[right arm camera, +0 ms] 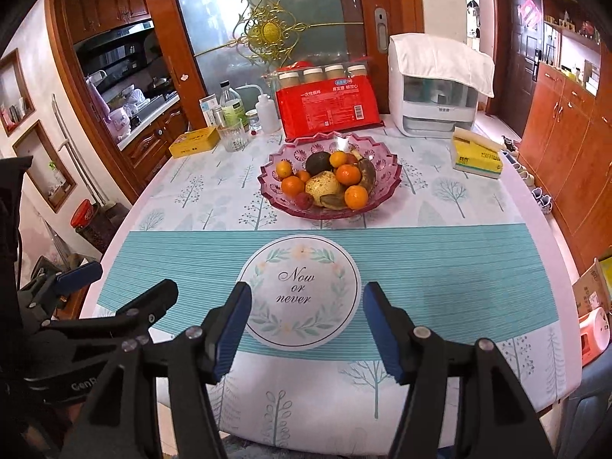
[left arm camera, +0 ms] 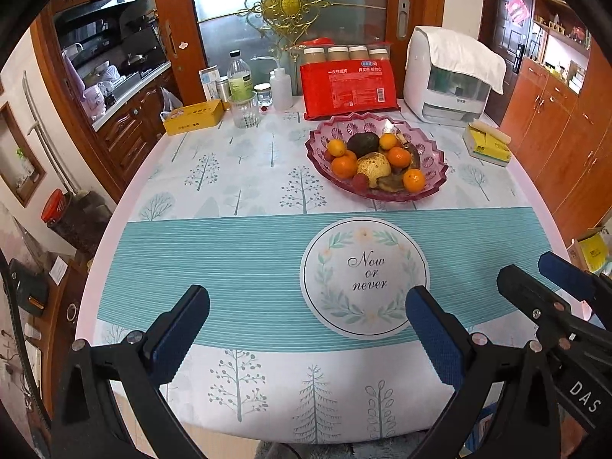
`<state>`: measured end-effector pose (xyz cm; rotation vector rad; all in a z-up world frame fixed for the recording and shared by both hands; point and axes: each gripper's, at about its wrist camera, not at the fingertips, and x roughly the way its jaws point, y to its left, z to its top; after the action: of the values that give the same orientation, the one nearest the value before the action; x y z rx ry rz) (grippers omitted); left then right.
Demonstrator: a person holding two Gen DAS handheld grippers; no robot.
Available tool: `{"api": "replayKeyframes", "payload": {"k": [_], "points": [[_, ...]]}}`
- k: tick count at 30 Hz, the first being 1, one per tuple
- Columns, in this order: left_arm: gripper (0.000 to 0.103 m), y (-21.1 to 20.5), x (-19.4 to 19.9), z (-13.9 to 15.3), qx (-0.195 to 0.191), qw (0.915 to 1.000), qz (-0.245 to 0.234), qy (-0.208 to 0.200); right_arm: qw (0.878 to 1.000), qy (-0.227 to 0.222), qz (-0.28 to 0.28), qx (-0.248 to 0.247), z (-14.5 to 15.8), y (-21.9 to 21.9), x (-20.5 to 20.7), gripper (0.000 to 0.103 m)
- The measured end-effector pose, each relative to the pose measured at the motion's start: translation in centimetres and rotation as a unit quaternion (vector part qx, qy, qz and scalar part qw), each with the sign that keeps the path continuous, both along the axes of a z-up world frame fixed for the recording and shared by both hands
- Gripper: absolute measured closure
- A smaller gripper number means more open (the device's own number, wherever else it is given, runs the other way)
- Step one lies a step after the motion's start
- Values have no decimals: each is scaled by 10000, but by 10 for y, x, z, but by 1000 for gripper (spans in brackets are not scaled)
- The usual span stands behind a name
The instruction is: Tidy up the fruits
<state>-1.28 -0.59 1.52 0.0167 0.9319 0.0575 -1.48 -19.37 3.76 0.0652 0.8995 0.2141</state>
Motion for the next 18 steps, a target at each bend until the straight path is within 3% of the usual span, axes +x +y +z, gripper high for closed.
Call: {"api": "replayKeyframes", "payload": {"k": [18], "points": [[1, 0, 2, 2, -24, 10000, -4, -12, 10000, -3, -13, 8, 4, 3, -3, 42]]}}
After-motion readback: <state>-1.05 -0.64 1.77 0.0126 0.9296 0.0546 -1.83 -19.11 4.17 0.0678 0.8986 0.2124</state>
